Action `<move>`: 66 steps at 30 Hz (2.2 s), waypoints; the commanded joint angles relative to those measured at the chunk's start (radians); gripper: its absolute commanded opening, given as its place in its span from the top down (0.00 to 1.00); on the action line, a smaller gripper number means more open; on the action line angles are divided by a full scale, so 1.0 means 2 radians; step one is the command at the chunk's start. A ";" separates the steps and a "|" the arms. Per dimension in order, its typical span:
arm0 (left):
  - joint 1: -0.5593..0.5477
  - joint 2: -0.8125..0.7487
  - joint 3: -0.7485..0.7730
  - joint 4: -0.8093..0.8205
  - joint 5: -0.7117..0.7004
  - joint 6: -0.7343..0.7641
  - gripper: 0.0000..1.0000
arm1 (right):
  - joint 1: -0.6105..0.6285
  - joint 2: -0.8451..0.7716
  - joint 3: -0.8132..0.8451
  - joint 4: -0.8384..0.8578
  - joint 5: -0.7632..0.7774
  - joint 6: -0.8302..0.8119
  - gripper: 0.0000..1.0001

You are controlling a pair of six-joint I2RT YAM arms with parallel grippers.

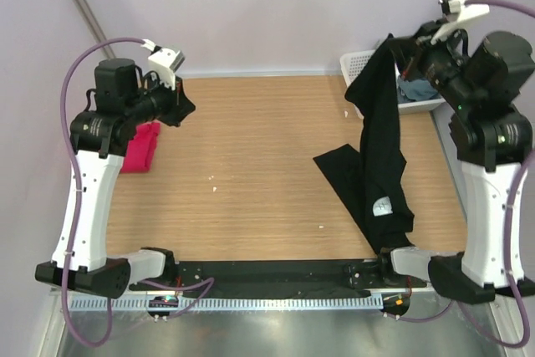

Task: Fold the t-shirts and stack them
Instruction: Flatten the tshirt out

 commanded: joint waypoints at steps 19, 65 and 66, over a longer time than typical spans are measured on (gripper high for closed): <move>-0.212 0.139 -0.030 0.006 -0.002 0.088 0.62 | -0.005 0.113 -0.010 0.104 0.081 -0.083 0.99; -0.272 0.738 0.329 0.293 0.395 -0.356 0.45 | -0.046 -0.041 -0.030 -0.065 0.221 -0.138 0.99; -0.269 0.735 0.326 0.281 0.390 -0.351 0.45 | -0.048 -0.042 -0.032 -0.064 0.221 -0.137 0.99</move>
